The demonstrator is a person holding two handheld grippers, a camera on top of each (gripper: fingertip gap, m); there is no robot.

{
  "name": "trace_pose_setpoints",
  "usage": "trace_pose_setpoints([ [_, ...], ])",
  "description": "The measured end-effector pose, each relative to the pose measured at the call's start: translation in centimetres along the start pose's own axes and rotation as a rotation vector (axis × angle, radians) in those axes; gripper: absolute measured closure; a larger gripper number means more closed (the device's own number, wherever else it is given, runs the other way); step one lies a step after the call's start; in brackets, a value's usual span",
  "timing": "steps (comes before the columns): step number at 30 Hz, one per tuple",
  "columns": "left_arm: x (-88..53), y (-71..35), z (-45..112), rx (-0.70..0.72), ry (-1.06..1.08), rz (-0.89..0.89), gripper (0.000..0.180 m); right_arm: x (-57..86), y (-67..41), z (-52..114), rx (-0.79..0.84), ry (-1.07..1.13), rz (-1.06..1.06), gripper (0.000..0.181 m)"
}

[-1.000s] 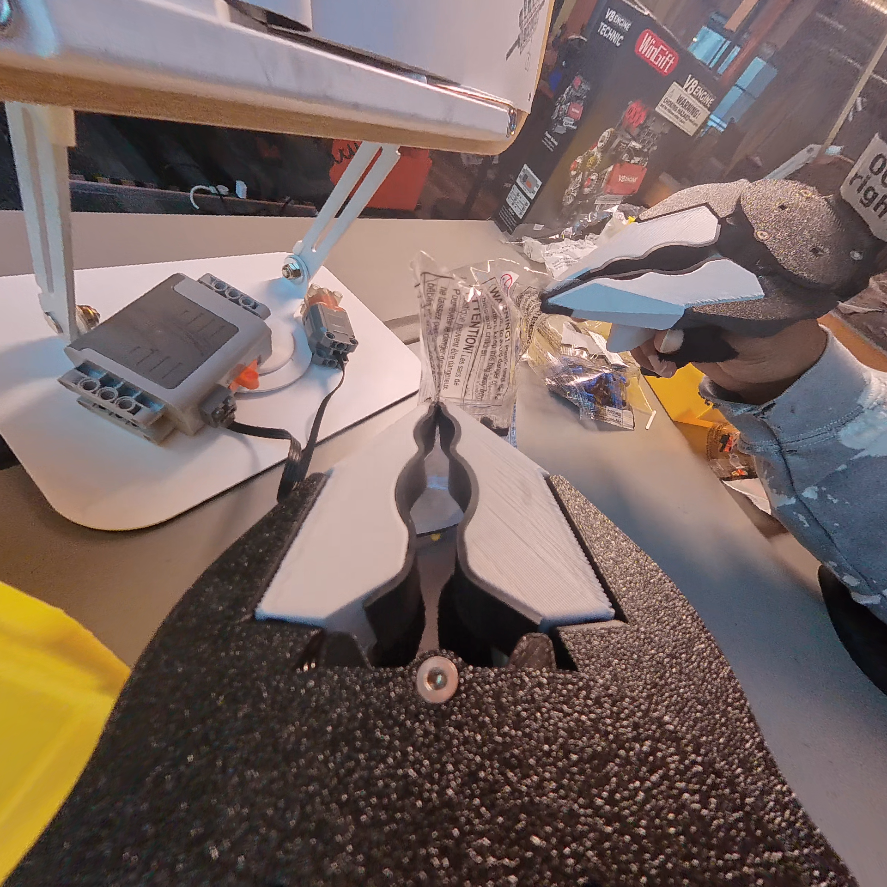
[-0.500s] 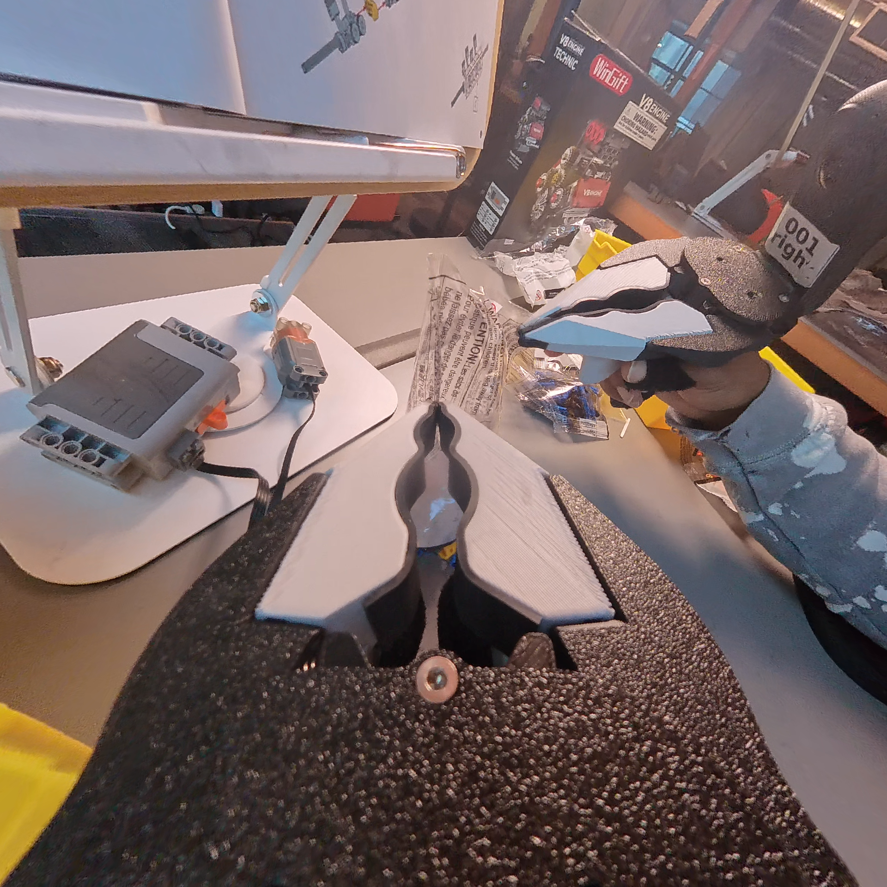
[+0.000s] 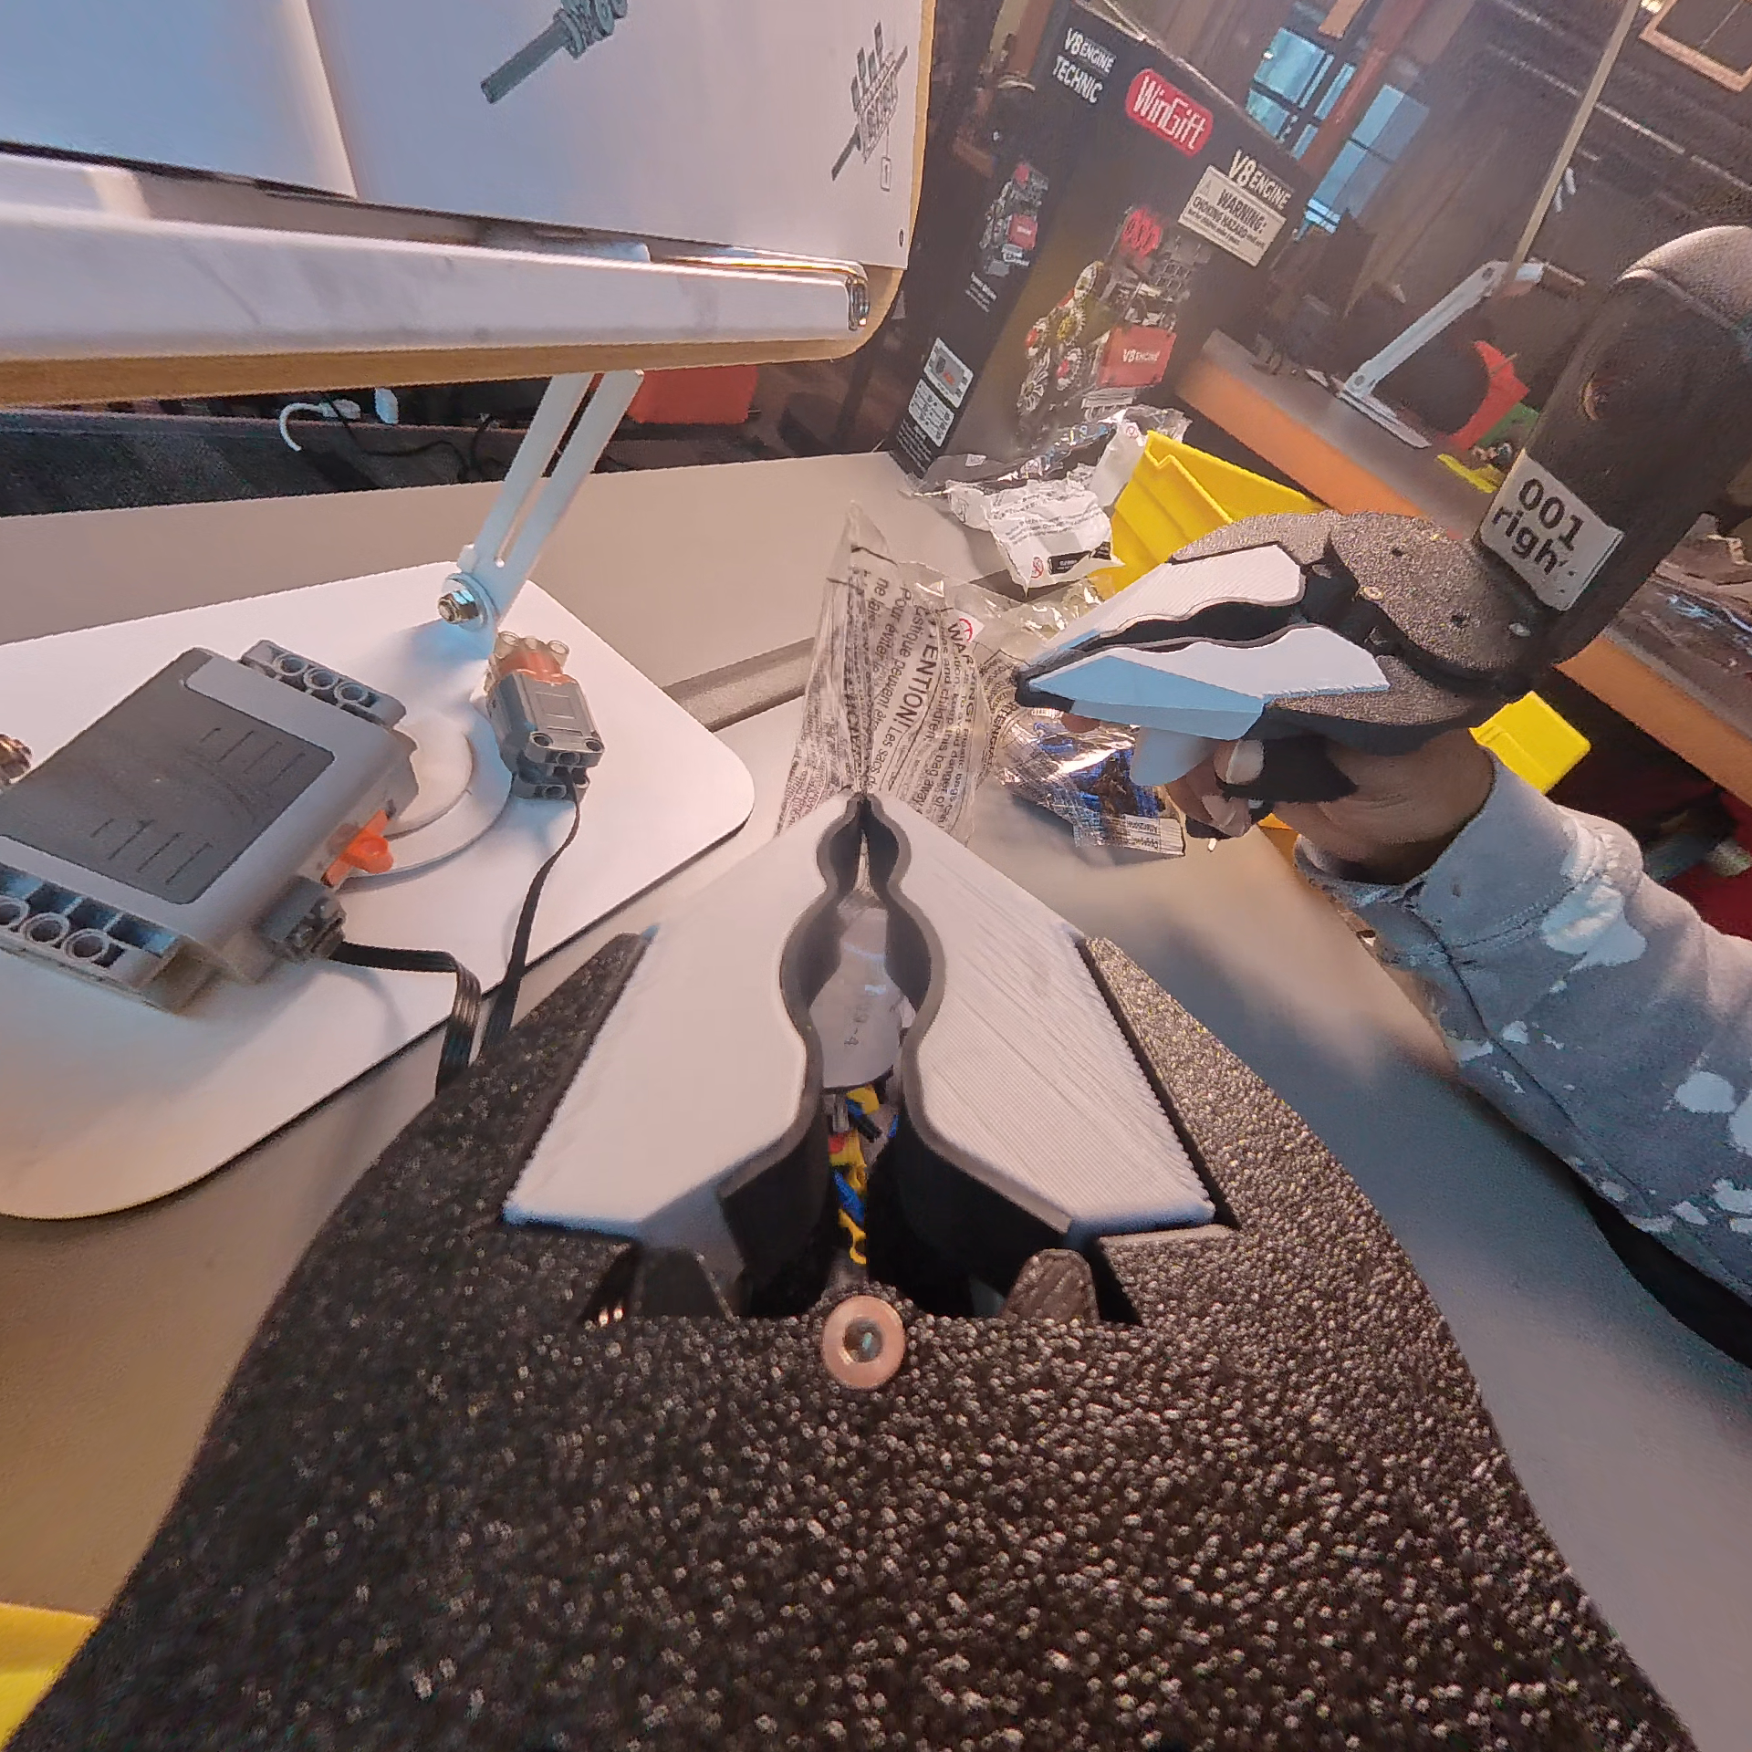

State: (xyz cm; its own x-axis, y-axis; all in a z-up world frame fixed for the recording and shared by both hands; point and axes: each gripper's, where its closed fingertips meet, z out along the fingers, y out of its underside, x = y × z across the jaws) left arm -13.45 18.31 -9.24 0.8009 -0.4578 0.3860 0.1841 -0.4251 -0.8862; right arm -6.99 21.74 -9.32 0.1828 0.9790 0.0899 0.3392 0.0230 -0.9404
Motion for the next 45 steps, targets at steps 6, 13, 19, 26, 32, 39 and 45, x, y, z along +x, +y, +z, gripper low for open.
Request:
trace_pose_setpoints([
  [6, -0.4, 0.2, -0.2, 0.028, 0.050, -0.004, 0.180, 0.5, 0.0, -0.3, 0.015, 0.016, 0.007, 0.181],
  [13, 0.5, -1.2, -0.8, 0.059, 0.060, 0.067, 0.180, 0.1, -0.9, -0.4, 0.050, 0.014, -0.003, 0.181],
  [19, 1.1, -1.6, -0.6, 0.051, 0.047, 0.114, 0.180, 0.0, -0.8, -0.3, 0.051, 0.018, -0.007, 0.181],
  [26, 0.9, -2.6, -0.8, 0.049, 0.054, 0.138, 0.180, 0.5, -0.5, -0.4, 0.072, 0.034, 0.017, 0.181],
  [32, 1.5, -3.7, -0.6, 0.000, 0.059, 0.201, 0.180, 0.8, 0.0, -0.6, 0.090, 0.049, 0.045, 0.181],
  [39, 2.8, -5.6, 0.1, -0.045, 0.054, 0.297, 0.180, 1.2, -0.8, -1.2, 0.142, 0.073, 0.056, 0.181],
  [45, 3.9, -6.2, 0.2, -0.081, 0.055, 0.334, 0.180, 0.7, -0.3, -0.8, 0.136, 0.051, 0.090, 0.181],
])
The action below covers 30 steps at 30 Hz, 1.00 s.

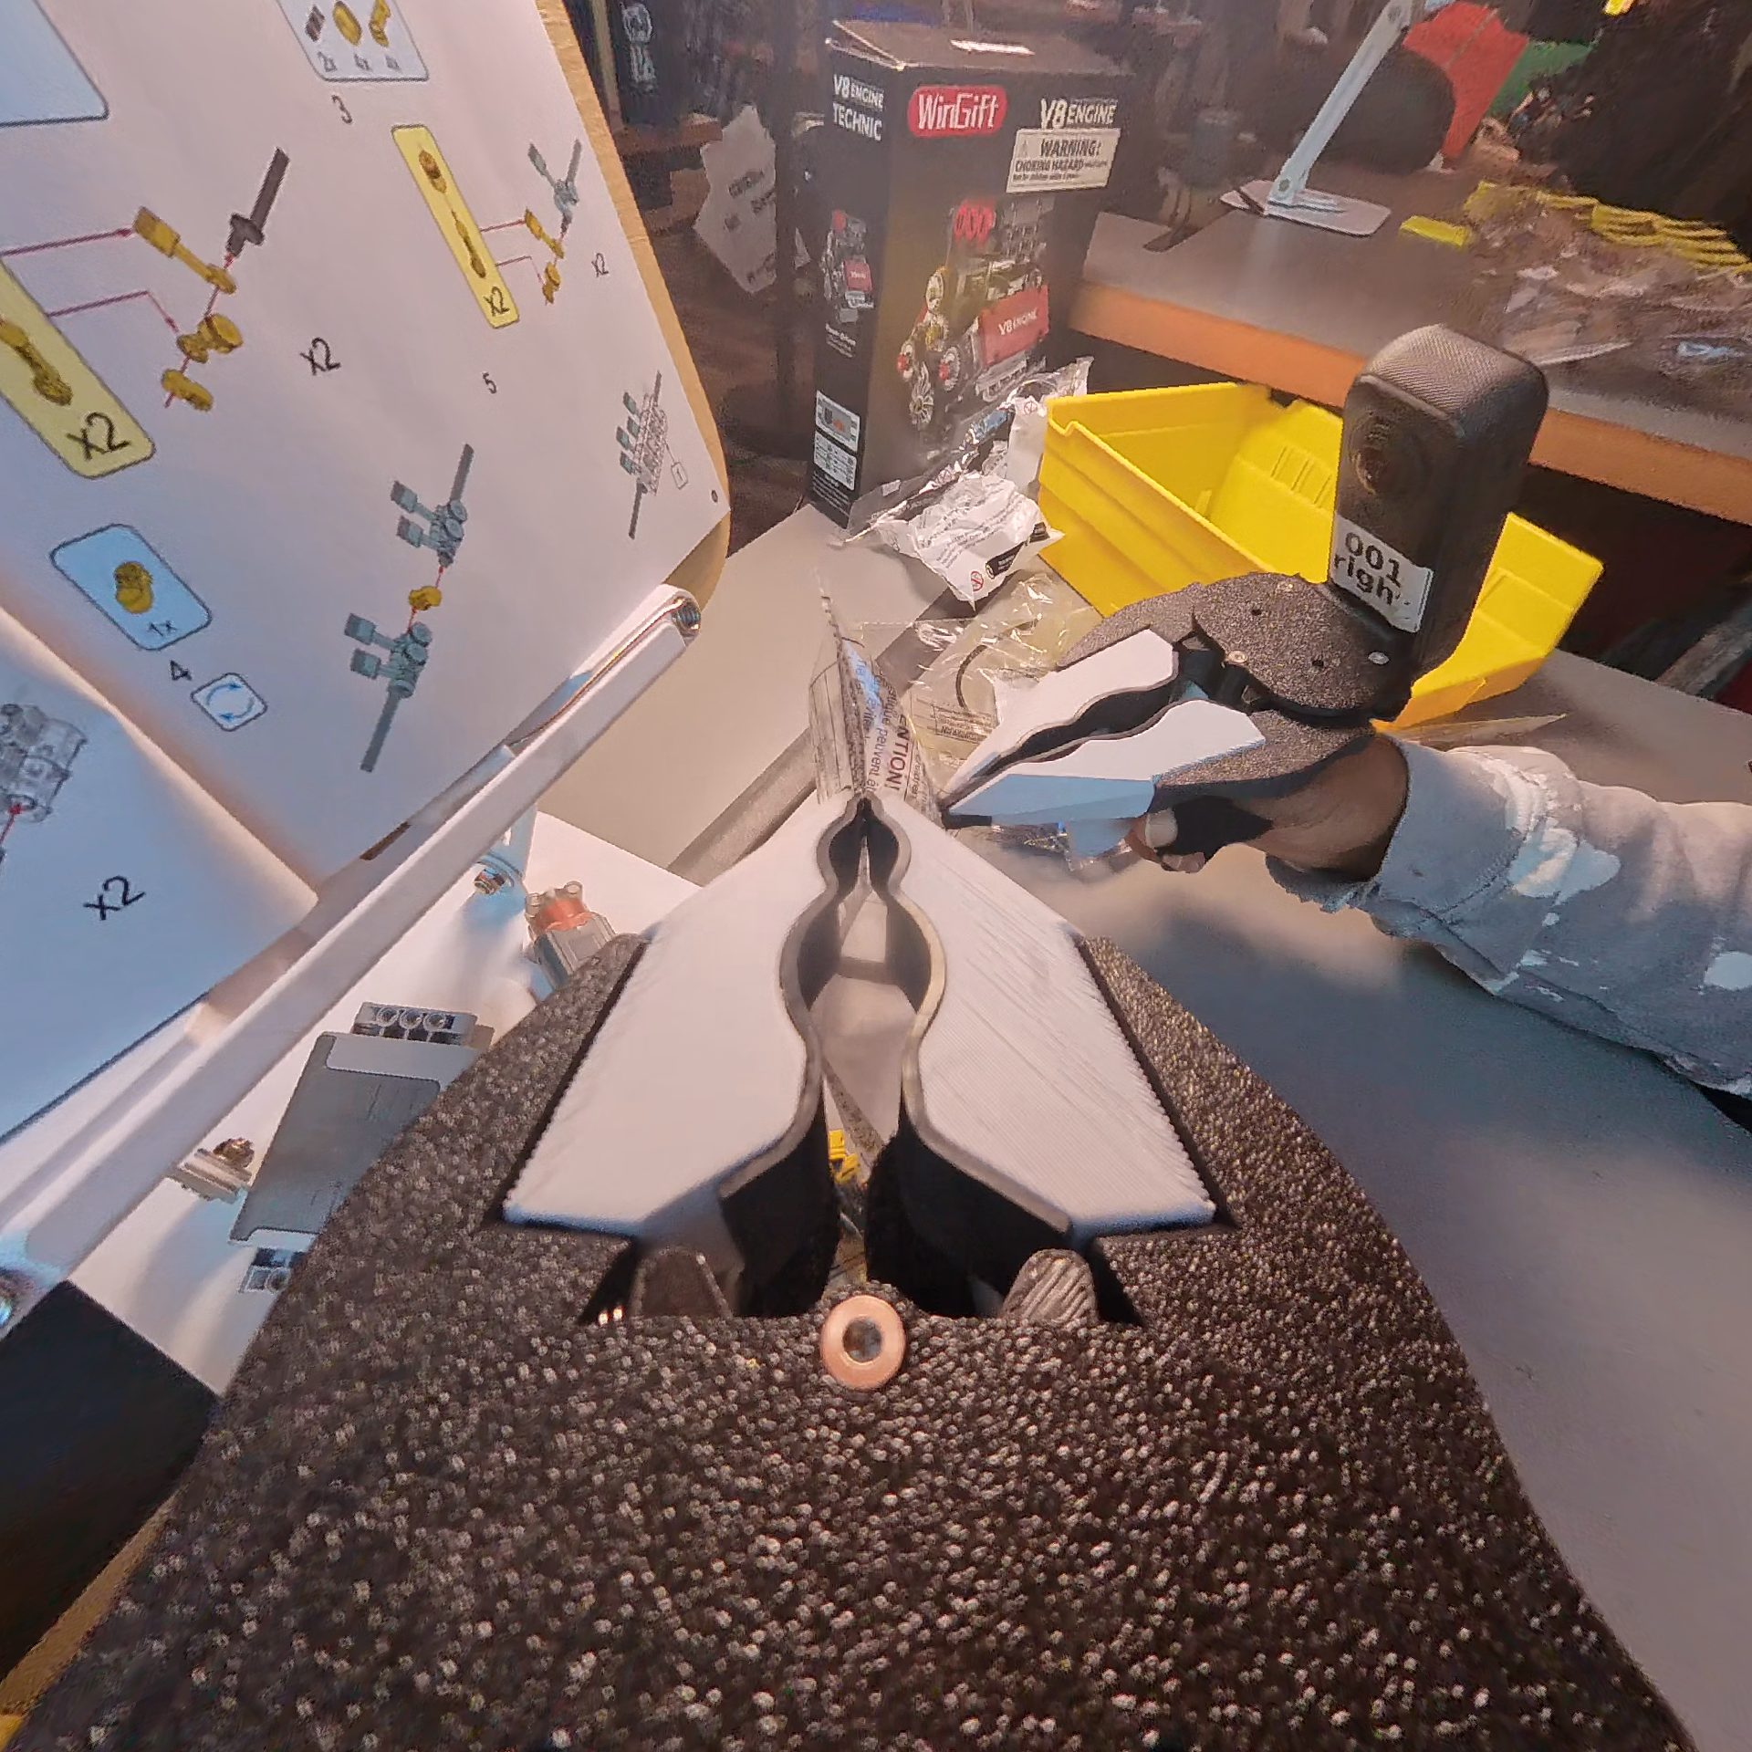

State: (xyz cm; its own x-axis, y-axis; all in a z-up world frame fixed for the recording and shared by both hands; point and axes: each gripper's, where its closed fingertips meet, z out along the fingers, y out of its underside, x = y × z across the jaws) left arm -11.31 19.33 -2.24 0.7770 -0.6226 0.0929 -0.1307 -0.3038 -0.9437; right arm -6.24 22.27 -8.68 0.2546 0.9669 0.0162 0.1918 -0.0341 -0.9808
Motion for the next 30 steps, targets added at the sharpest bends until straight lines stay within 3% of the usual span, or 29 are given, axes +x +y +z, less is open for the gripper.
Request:
trace_pose_setpoints([
  [10, -0.2, 1.1, -1.8, -0.014, 0.030, -0.062, 0.180, 0.9, -2.6, -2.0, 0.097, -0.006, 0.040, 0.181],
  [18, 1.1, 0.7, -1.5, 0.029, 0.071, -0.068, 0.180, -2.2, -3.7, -1.4, 0.091, -0.083, -0.038, 0.181],
  [22, 0.2, 0.2, -3.0, 0.078, 0.062, -0.094, 0.180, -0.2, -4.5, -3.0, 0.146, -0.090, 0.056, 0.181],
  [27, 1.6, 0.9, -1.6, 0.069, 0.102, -0.076, 0.180, -3.9, -4.4, -1.3, 0.121, -0.180, 0.017, 0.181],
  [30, 0.5, 0.7, -2.9, 0.117, 0.075, -0.110, 0.180, -1.1, -4.6, -2.7, 0.144, -0.112, 0.063, 0.181],
])
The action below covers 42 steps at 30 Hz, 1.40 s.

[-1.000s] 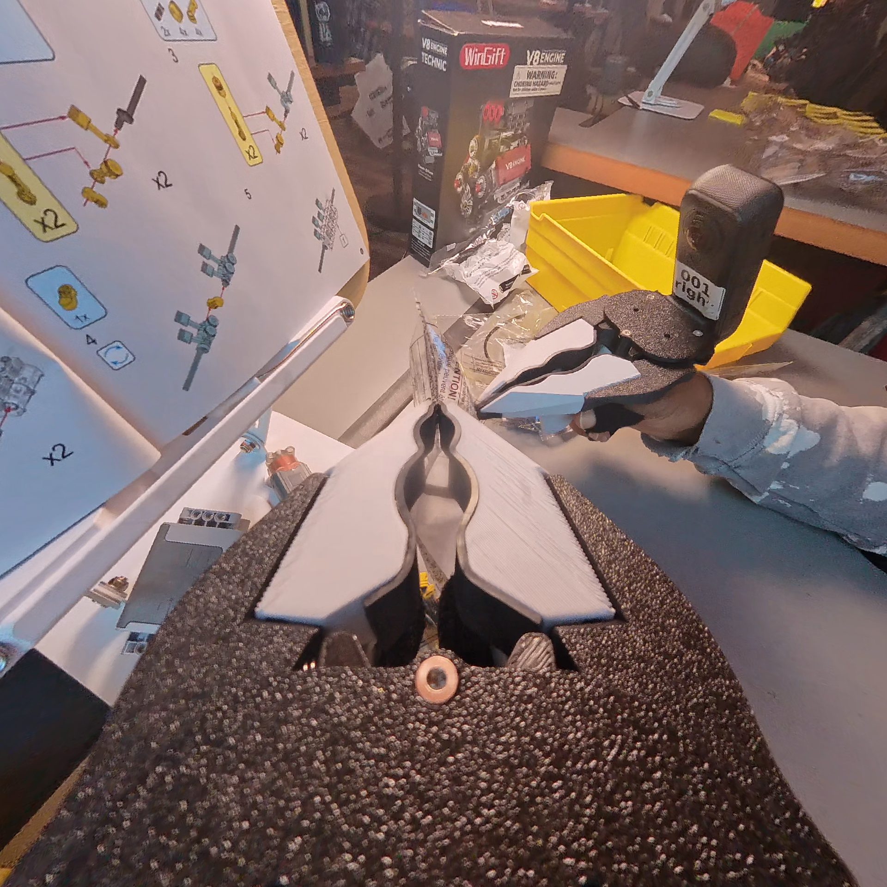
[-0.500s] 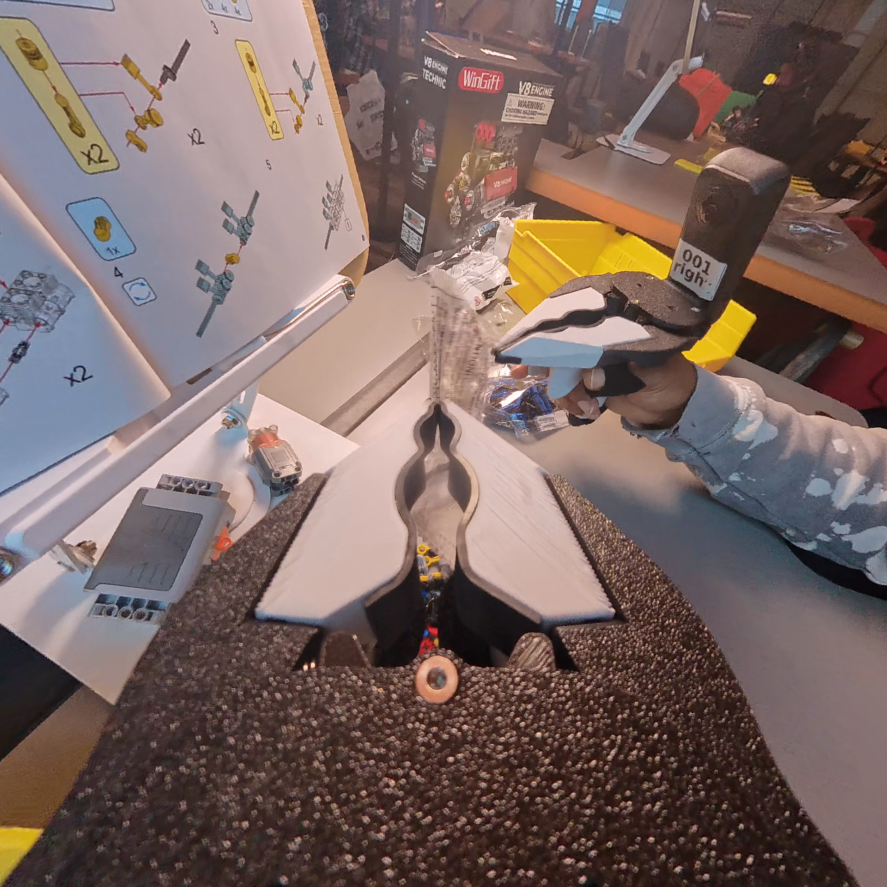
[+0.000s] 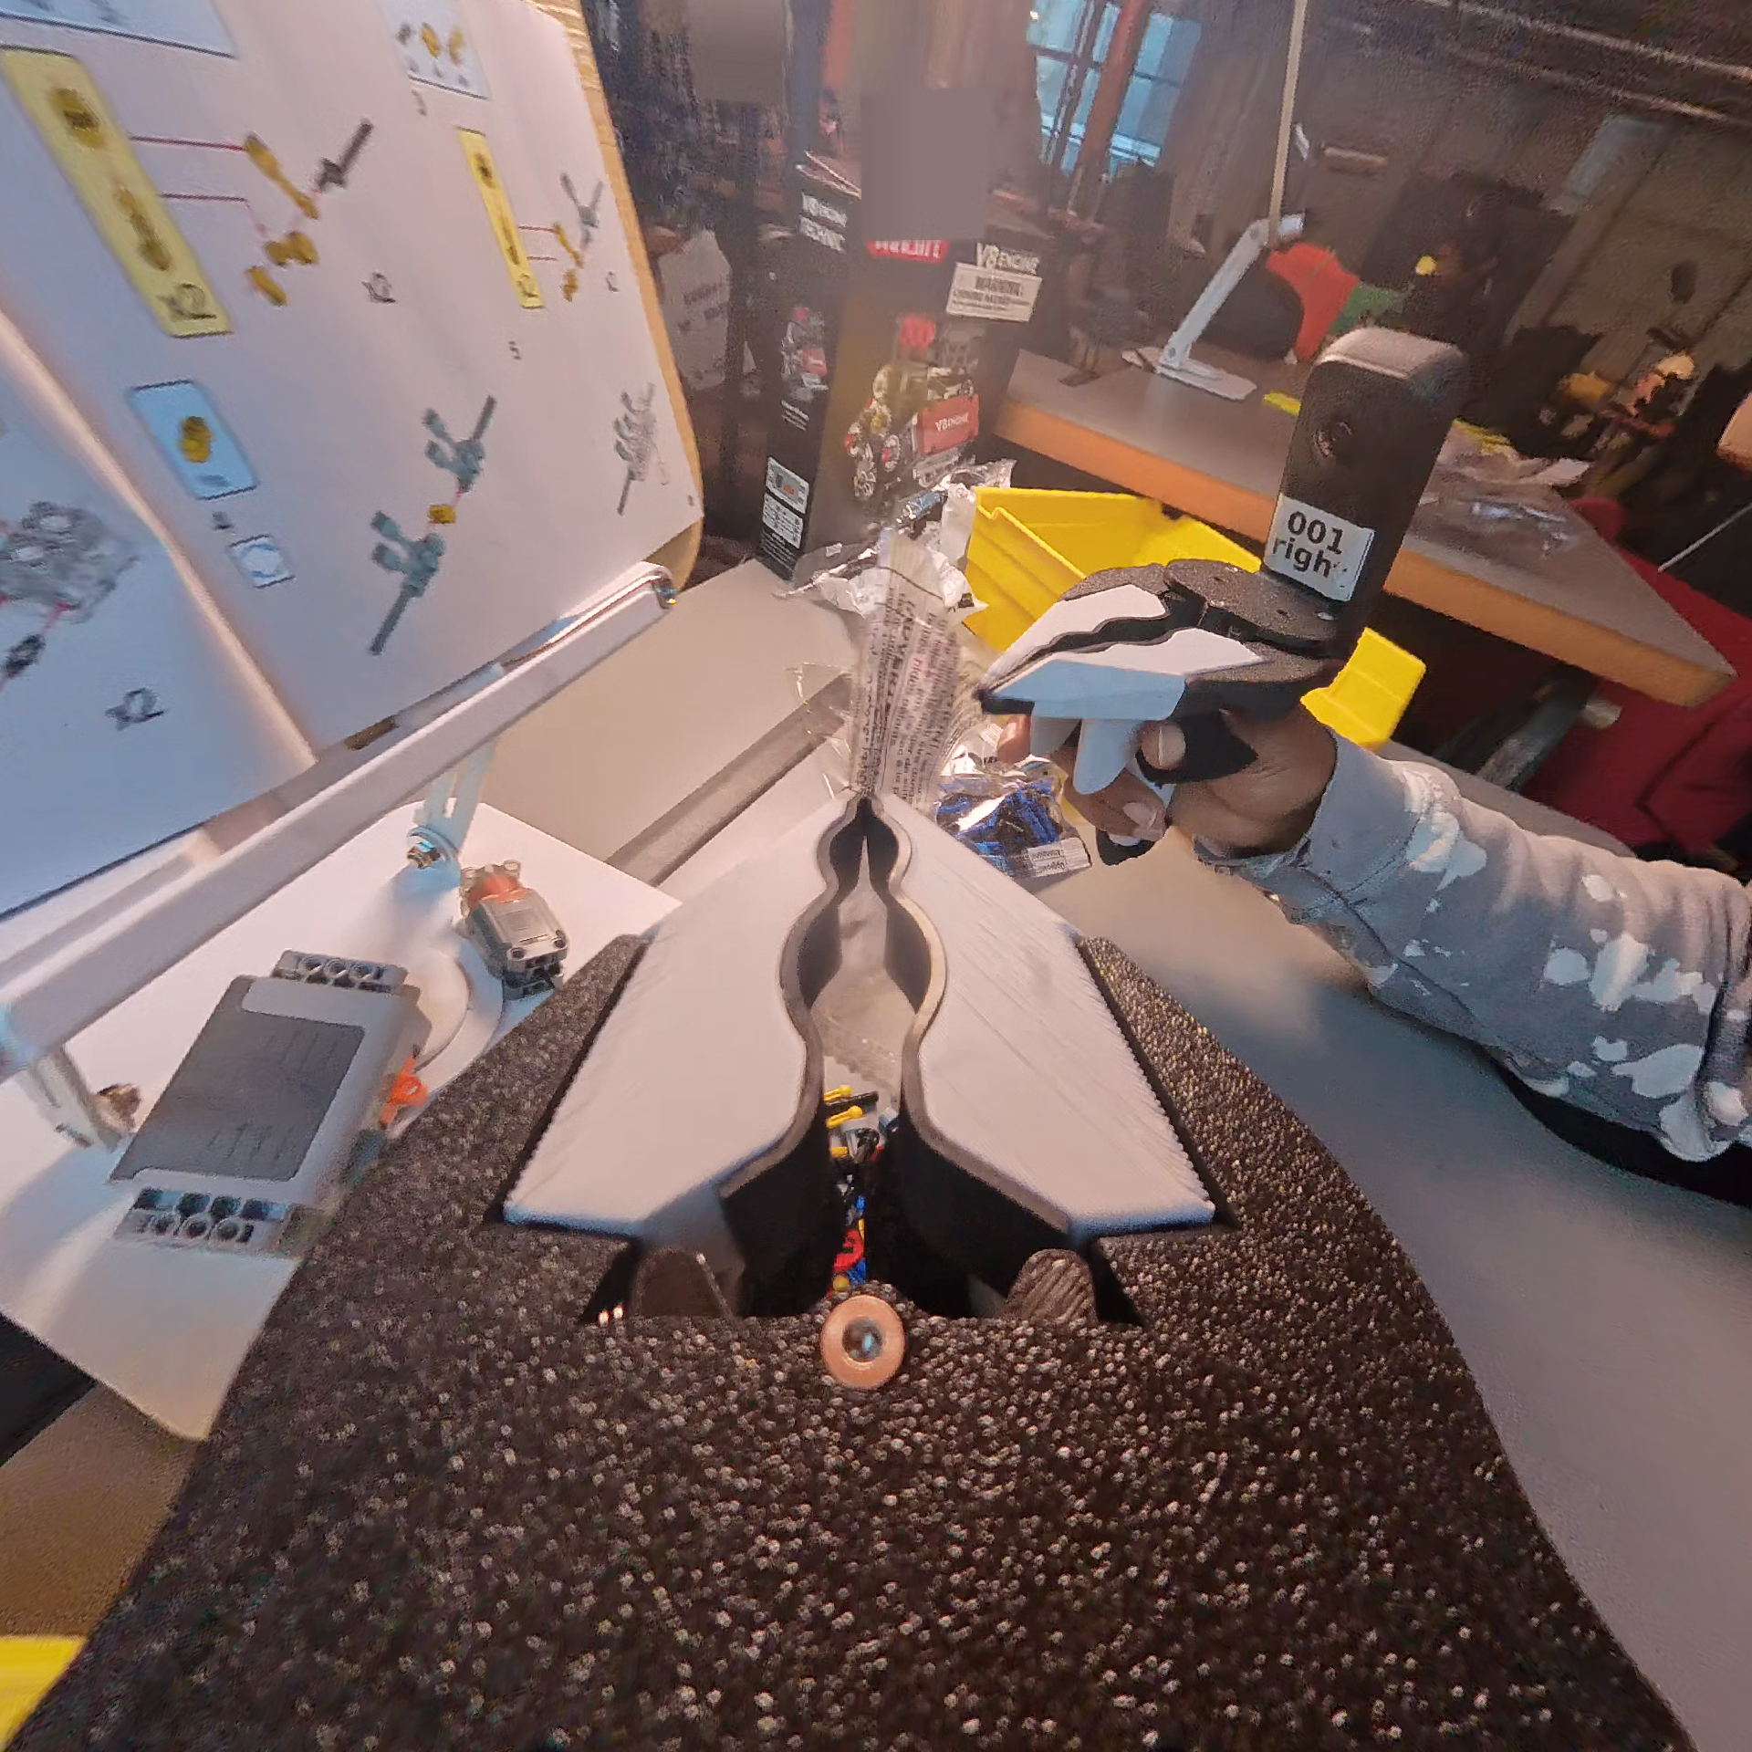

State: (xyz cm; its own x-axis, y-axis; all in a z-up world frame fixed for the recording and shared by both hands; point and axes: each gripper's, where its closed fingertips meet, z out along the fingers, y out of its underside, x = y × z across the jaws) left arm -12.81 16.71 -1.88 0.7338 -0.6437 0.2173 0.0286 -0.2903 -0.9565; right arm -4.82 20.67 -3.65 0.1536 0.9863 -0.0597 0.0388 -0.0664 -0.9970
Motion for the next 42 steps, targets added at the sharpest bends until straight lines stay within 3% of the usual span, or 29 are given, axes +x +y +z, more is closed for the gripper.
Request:
trace_pose_setpoints([
  [6, 0.8, 0.9, -0.9, 0.034, 0.047, -0.058, 0.180, 0.9, -0.5, -0.9, 0.021, 0.015, 0.025, 0.179],
  [8, -0.2, 0.7, -1.7, 0.073, 0.006, -0.149, 0.180, 1.9, -1.5, -1.8, 0.042, 0.085, -0.010, 0.156],
  [10, -1.7, 0.8, -2.7, 0.118, -0.028, -0.310, 0.180, 1.1, -2.8, -2.6, 0.034, 0.098, -0.142, 0.137],
  [12, -2.9, 1.0, -3.5, 0.166, -0.029, -0.448, 0.180, -2.2, -3.3, -2.3, 0.012, 0.024, -0.325, 0.130],
  [16, -3.5, 1.9, -3.8, 0.211, 0.020, -0.612, 0.180, -6.5, 1.8, 1.4, -0.204, 0.009, -0.725, 0.117],
  [19, -2.4, 2.2, -3.3, 0.229, 0.071, -0.665, 0.180, -6.9, 5.0, 4.3, -0.287, 0.082, -0.924, 0.122],
  [20, -2.0, 2.1, -3.1, 0.238, 0.089, -0.680, 0.180, -6.7, 5.3, 4.8, -0.293, 0.120, -0.943, 0.136],
  [22, -1.5, 2.2, -2.8, 0.233, 0.100, -0.692, 0.180, -6.6, 5.2, 4.8, -0.289, 0.137, -0.957, 0.181],
  [24, -1.9, 2.1, -3.2, 0.237, 0.054, -0.649, 0.180, -7.1, 4.1, 4.1, -0.236, 0.050, -0.726, 0.181],
  [28, 0.2, 0.9, -4.3, 0.255, 0.152, -0.497, 0.171, -7.6, -0.3, 1.4, -0.070, -0.234, -0.027, 0.181],
  [32, 2.1, -0.3, -5.1, 0.293, 0.189, -0.340, 0.159, -7.5, -2.5, -0.8, 0.044, -0.466, 0.415, 0.181],
  [36, 2.1, -0.7, -6.0, 0.327, 0.220, -0.338, 0.142, -7.0, -3.7, -1.8, 0.136, -0.569, 0.594, 0.181],
  [42, 1.4, 0.1, -6.1, 0.334, 0.227, -0.353, 0.123, -9.1, -6.0, -3.5, 0.230, -0.763, 0.631, 0.181],
])
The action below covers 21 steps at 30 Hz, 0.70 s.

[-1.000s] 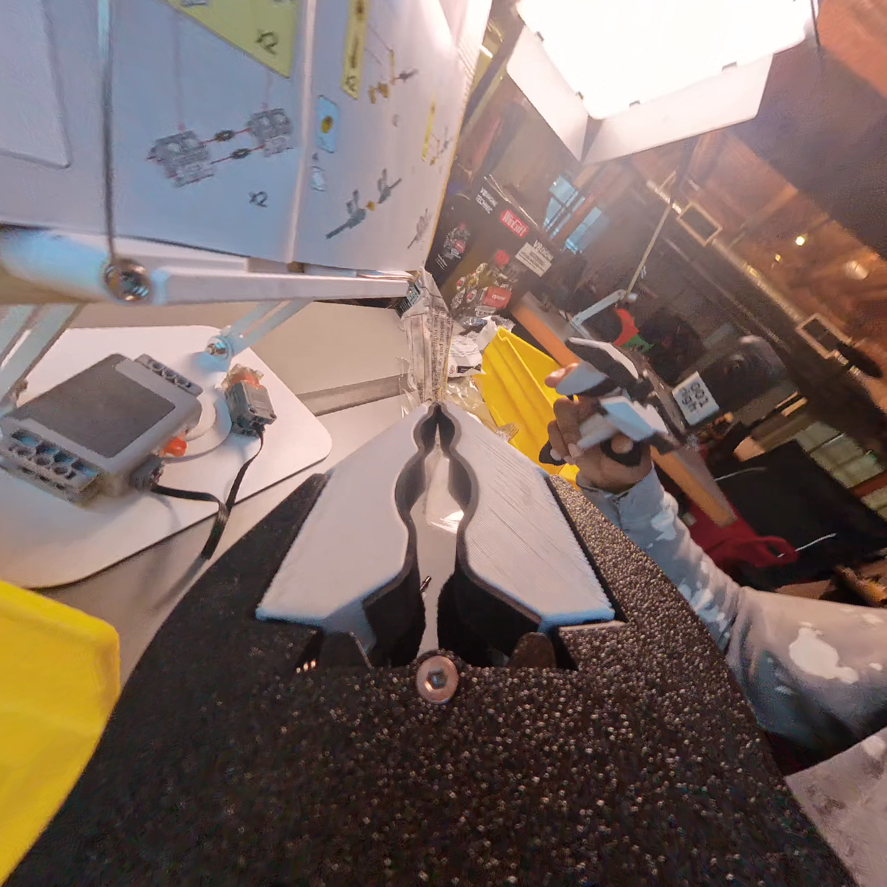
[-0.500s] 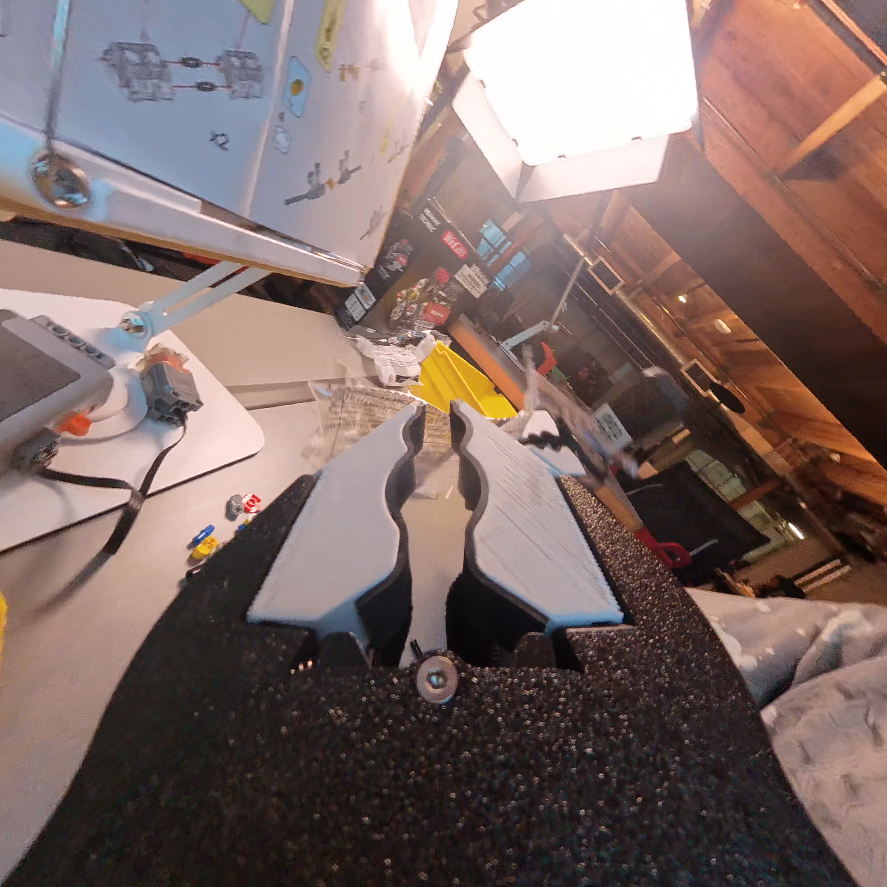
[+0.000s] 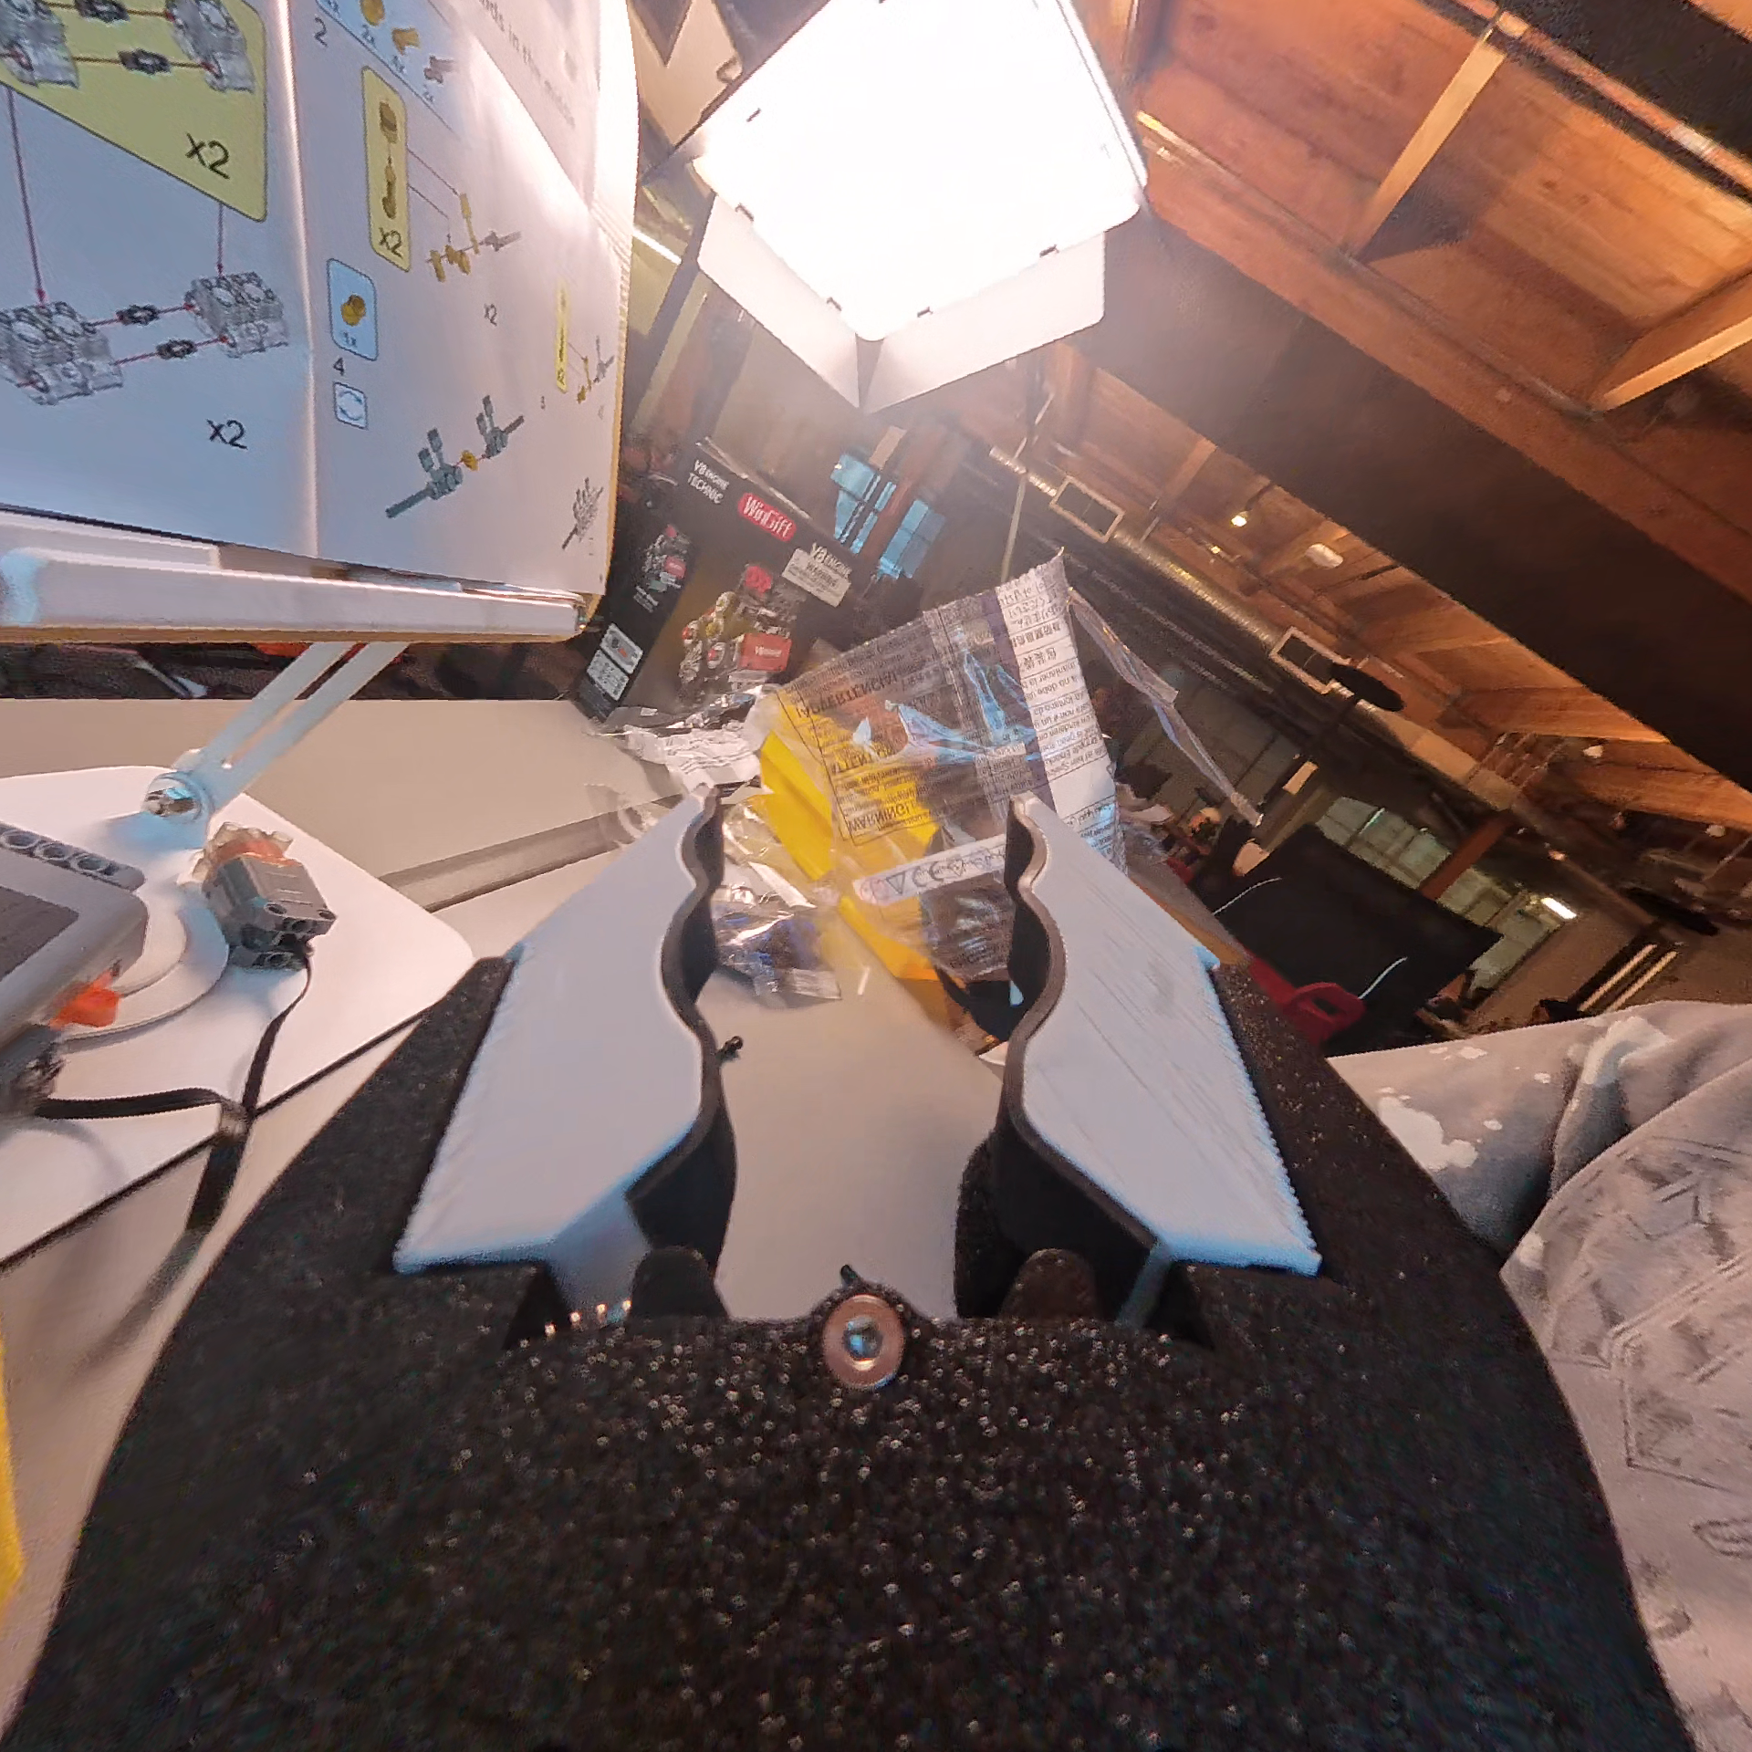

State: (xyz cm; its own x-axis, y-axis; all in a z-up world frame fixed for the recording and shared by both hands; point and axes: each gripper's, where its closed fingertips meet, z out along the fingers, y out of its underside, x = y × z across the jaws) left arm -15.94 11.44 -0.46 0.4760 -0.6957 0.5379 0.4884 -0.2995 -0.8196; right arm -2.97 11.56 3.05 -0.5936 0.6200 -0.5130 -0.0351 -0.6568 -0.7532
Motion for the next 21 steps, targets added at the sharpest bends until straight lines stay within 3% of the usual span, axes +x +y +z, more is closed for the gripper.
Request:
trace_pose_setpoints([
  [5, 1.8, 2.3, 2.9, 0.006, 0.166, -0.127, 0.094, -1.6, 1.8, 1.1, -0.061, -0.126, 0.028, 0.181],
  [7, 3.2, 3.3, 4.2, -0.021, 0.226, -0.134, 0.095, -2.3, 2.6, 1.5, -0.097, -0.157, 0.020, 0.181],
  [9, 4.5, 4.0, 4.5, -0.059, 0.257, -0.067, 0.157, -3.1, 2.9, 1.6, -0.137, -0.164, -0.015, 0.181],
  [10, 4.5, 4.1, 4.4, -0.070, 0.241, -0.035, 0.167, -3.7, 2.7, 1.4, -0.148, -0.149, -0.052, 0.181],
  [13, 4.6, 2.6, 3.1, -0.042, 0.214, 0.046, 0.180, -4.7, 1.4, -0.2, -0.196, 0.043, -0.254, 0.181],
  [16, 6.2, 3.0, 3.0, -0.129, 0.211, 0.188, 0.180, -3.4, 1.6, -4.0, -0.403, 0.440, -0.433, 0.181],
  [19, 7.0, 4.3, 3.9, -0.234, 0.133, 0.336, 0.180, -6.9, -0.4, -7.7, -0.463, 0.661, -0.576, 0.181],
  [21, 7.8, 4.0, 4.1, -0.248, 0.109, 0.342, 0.167, -9.3, -2.7, -12.0, -0.505, 0.874, -0.665, 0.181],
])
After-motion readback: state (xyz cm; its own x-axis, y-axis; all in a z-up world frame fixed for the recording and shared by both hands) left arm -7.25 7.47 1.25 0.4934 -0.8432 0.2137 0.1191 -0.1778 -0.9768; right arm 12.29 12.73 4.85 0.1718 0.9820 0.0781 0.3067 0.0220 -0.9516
